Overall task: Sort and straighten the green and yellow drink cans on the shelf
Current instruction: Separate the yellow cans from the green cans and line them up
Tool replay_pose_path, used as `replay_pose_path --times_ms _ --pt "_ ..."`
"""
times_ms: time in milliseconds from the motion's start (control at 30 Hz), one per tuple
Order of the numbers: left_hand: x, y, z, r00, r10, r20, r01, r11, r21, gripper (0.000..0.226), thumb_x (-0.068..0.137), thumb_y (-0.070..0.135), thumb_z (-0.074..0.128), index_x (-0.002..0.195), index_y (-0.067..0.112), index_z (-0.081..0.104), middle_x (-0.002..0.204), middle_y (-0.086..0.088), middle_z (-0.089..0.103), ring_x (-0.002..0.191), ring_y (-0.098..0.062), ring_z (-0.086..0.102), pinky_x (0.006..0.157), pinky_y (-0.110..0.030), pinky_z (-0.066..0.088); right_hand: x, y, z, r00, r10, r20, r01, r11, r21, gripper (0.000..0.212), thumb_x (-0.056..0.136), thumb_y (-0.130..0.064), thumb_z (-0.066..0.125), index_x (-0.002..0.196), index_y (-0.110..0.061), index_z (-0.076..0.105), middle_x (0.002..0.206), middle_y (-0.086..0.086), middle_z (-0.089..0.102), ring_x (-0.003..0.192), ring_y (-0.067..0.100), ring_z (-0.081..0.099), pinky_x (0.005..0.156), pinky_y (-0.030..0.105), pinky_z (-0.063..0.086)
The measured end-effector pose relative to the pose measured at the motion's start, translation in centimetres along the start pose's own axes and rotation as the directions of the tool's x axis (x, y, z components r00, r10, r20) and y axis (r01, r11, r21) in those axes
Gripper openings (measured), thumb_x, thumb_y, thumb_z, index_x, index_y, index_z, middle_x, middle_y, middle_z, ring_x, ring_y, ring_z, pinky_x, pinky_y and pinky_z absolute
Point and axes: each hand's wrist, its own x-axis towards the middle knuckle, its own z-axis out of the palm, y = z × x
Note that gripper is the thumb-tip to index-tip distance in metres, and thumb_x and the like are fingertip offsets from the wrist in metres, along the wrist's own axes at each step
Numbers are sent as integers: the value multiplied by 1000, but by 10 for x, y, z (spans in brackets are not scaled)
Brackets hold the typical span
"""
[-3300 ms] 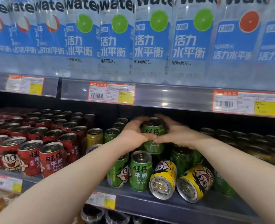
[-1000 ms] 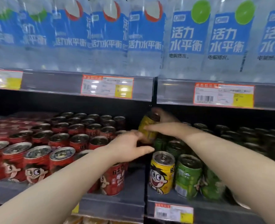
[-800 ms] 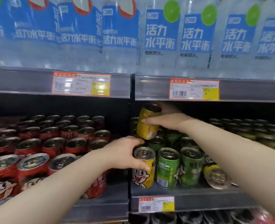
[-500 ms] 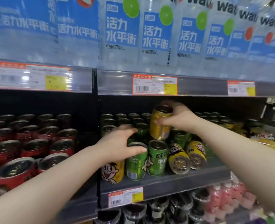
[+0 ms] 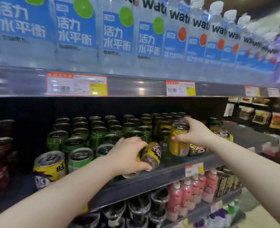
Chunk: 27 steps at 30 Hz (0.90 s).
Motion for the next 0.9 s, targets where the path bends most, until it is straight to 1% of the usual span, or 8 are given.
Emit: replay_pose_path --times_ms 233,400,567,633,700,767,833,900 --pt "20 22 16 990 -140 19 140 990 29 79 74 59 63 141 28 34 141 7 39 129 -17 39 107 -33 33 19 62 7 991 -35 129 41 998 -45 85 65 -40 81 135 -12 41 135 6 50 120 19 50 94 23 39" --pt "16 21 20 961 -278 2 277 958 66 79 74 58 63 140 27 35 141 6 39 129 -17 39 108 -34 33 38 82 12 975 -94 201 129 977 -171 87 68 -53 74 138 -18 36 141 4 45 128 24 44 105 37 38" --pt "10 24 18 932 -361 -42 363 931 32 78 73 56 67 139 24 39 140 5 40 128 -14 41 106 -28 35 58 96 16 947 -79 313 164 952 -257 89 72 -56 69 143 -19 30 147 8 38 134 28 37 109 39 34" --pt "7 27 19 917 -396 -39 397 918 3 78 72 52 70 138 25 39 139 5 39 126 -13 41 105 -26 36 62 89 14 933 -196 301 303 881 -363 86 74 -57 67 143 -20 30 148 10 34 135 29 34 110 40 32" --pt "4 31 20 904 -427 -21 427 904 5 82 72 50 71 141 26 35 143 4 35 129 -15 39 106 -28 35 59 73 16 862 -437 257 505 790 -348 79 76 -56 64 141 -25 33 148 7 34 135 27 32 110 39 29" --pt "1 33 22 895 -445 14 445 895 37 88 72 49 72 144 27 28 148 2 27 133 -17 34 109 -29 33 51 52 23 714 -645 271 700 671 -246 68 79 -51 63 139 -30 37 146 1 36 134 23 32 110 39 28" --pt "-1 34 24 896 -441 52 435 895 99 92 72 48 72 146 29 22 151 2 21 136 -18 30 110 -28 32 43 33 38 564 -737 374 824 535 -187 63 80 -43 63 138 -31 38 145 -3 36 135 20 30 110 38 26" --pt "-3 33 26 901 -426 87 408 898 165 96 72 46 73 147 29 16 154 1 13 139 -19 25 111 -29 31 36 20 56 466 -746 476 882 437 -177 66 81 -34 62 140 -31 34 147 -3 33 137 20 27 109 39 26"
